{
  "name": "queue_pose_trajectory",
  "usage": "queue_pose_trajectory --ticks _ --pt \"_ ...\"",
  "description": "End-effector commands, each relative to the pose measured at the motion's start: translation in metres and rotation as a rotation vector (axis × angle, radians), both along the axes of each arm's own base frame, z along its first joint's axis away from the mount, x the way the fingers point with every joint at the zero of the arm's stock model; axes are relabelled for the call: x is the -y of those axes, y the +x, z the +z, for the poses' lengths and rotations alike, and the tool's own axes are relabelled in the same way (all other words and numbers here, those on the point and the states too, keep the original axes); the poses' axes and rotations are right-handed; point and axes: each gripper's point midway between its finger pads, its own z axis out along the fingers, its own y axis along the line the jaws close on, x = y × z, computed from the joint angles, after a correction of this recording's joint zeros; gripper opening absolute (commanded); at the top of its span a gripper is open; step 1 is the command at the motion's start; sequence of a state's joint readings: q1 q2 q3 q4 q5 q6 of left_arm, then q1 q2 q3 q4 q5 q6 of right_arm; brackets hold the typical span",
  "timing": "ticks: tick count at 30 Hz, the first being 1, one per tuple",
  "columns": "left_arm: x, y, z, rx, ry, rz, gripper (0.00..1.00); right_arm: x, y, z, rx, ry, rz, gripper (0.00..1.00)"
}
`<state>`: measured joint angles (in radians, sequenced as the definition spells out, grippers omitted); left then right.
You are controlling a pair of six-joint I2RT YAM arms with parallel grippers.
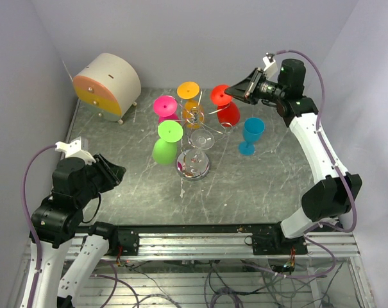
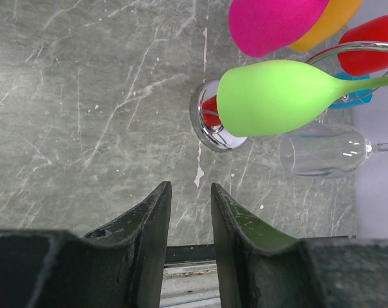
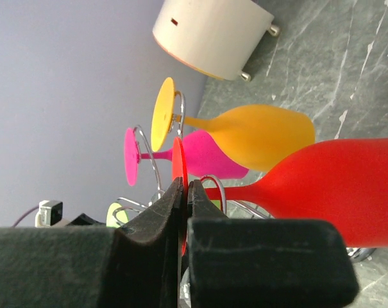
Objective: Take the wine glass off the wine glass rack
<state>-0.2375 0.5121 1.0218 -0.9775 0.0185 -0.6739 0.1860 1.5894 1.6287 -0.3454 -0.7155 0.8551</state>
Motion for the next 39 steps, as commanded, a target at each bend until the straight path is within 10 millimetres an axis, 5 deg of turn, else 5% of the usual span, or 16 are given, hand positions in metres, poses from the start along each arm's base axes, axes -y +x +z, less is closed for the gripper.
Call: queue_pose_trajectory --ticks 1,23,39 --pt "-0.003 -0.001 0.005 0.018 -0.002 0.016 0.42 0.01 -0.005 0.039 0.098 0.08 -0.039 0.0" --pt "-0.001 0.0 0.001 0.008 -0.017 0.015 0.42 0.008 -0.035 0.033 0.082 0.075 0.064 0.0" --pt "-0.001 0.0 -0.001 0.008 -0.013 0.016 0.42 -0.027 -0.036 0.032 0.084 0.052 0.152 0.0"
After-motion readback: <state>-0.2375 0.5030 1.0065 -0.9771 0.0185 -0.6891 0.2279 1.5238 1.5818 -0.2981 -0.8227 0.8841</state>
